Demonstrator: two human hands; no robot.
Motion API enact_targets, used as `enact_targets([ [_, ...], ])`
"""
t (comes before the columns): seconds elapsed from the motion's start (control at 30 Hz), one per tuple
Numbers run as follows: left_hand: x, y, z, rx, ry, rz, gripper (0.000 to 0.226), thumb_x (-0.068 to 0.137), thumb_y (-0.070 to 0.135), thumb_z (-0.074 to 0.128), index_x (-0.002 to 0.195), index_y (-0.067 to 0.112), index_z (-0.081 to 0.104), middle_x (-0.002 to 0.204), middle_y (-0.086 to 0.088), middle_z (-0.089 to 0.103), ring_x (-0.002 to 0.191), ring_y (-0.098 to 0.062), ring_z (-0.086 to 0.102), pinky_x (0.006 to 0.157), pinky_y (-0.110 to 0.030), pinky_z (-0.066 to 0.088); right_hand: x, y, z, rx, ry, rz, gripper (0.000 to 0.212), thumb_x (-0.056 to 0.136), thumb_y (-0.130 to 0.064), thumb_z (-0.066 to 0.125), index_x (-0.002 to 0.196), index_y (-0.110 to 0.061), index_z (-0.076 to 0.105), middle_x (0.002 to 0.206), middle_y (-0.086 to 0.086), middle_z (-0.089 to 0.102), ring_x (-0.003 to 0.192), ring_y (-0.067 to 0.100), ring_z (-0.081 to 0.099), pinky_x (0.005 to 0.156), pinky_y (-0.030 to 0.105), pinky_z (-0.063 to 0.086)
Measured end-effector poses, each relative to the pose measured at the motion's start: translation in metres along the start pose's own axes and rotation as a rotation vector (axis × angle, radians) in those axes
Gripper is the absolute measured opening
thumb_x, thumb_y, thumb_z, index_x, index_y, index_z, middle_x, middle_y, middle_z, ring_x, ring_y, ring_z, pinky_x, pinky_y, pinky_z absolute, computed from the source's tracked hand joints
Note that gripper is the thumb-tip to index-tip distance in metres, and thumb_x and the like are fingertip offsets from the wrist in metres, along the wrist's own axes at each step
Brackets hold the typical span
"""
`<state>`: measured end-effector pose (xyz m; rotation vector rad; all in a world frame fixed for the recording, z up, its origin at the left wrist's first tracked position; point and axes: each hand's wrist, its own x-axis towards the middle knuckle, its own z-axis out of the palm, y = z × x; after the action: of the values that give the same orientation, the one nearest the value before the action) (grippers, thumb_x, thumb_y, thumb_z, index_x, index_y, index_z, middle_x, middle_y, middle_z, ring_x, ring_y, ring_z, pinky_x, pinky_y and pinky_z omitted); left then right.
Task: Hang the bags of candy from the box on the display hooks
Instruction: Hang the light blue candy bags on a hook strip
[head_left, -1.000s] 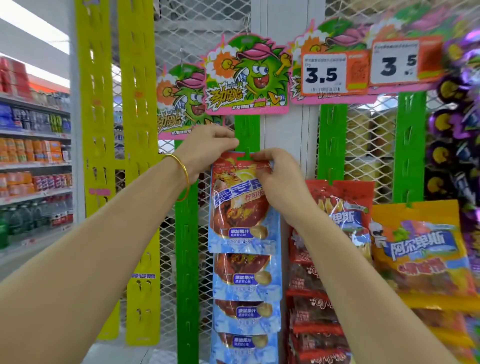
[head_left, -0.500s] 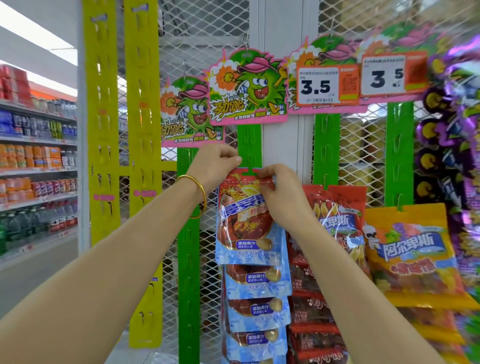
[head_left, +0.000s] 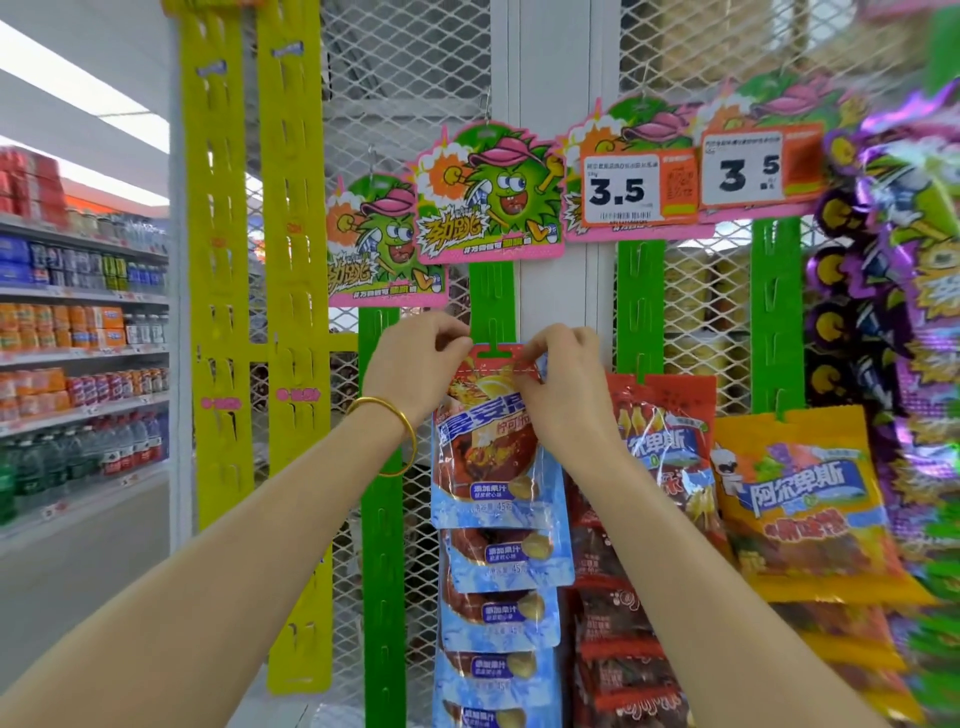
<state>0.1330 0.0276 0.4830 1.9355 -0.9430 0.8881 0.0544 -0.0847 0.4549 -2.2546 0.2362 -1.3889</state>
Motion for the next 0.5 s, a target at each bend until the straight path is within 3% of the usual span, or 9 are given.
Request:
enact_targets([
  [0.2, -0.023, -0.007, -0.002, 0.064, 0.016, 0.060, 0.032, 0.091, 0.022, 0.054, 0.122, 0.015, 0.059, 0.116, -0.002, 0.060, 0.108, -0.015, 0.052, 0.089, -0.021, 0.033, -0.015, -0.006, -0.013, -0.131, 0.071, -0.046, 0.021, 0.086, -0.003, 0.057, 0.105, -0.011, 0.052, 0.115, 0.006, 0.044, 0.103, 0.025, 0.046, 0.083, 0.037, 0.044],
  [0.27, -0.031, -0.008, -0.003, 0.052, 0.025, 0.083, 0.034, 0.090, 0.019, 0.055, 0.123, 0.014, 0.058, 0.124, -0.003, 0.057, 0.117, -0.017, 0.048, 0.097, -0.021, 0.029, -0.024, -0.008, -0.018, -0.113, 0.064, -0.063, 0.022, 0.086, -0.001, 0.055, 0.106, -0.011, 0.053, 0.116, 0.005, 0.043, 0.101, 0.025, 0.047, 0.080, 0.039, 0.045],
  [0.37, -0.051, -0.011, -0.005, 0.029, 0.053, 0.035, 0.036, 0.089, 0.021, 0.056, 0.126, 0.016, 0.056, 0.136, -0.003, 0.050, 0.129, -0.019, 0.039, 0.111, -0.034, 0.025, -0.049, -0.009, -0.024, -0.046, 0.034, -0.075, 0.021, 0.086, -0.001, 0.053, 0.104, -0.013, 0.054, 0.113, 0.004, 0.042, 0.091, 0.023, 0.050, 0.076, 0.039, 0.045],
  [0.43, -0.076, -0.016, -0.005, -0.048, 0.107, 0.032, 0.032, 0.088, 0.021, 0.058, 0.119, 0.018, 0.058, 0.125, 0.004, 0.052, 0.124, -0.017, 0.043, 0.105, -0.045, 0.037, -0.076, -0.006, -0.026, 0.045, -0.010, -0.070, 0.019, 0.086, -0.002, 0.054, 0.101, -0.013, 0.056, 0.107, 0.003, 0.045, 0.083, 0.018, 0.050, 0.077, 0.035, 0.045],
  [0.5, -0.113, -0.020, -0.004, -0.147, 0.152, 0.022, 0.026, 0.086, 0.014, 0.059, 0.112, 0.019, 0.060, 0.112, 0.010, 0.050, 0.114, -0.015, 0.048, 0.093, -0.037, 0.047, -0.112, -0.002, -0.026, 0.141, -0.123, -0.072, 0.015, 0.086, -0.003, 0.056, 0.096, -0.015, 0.056, 0.099, 0.001, 0.047, 0.075, 0.007, 0.048, 0.073, 0.020, 0.043],
])
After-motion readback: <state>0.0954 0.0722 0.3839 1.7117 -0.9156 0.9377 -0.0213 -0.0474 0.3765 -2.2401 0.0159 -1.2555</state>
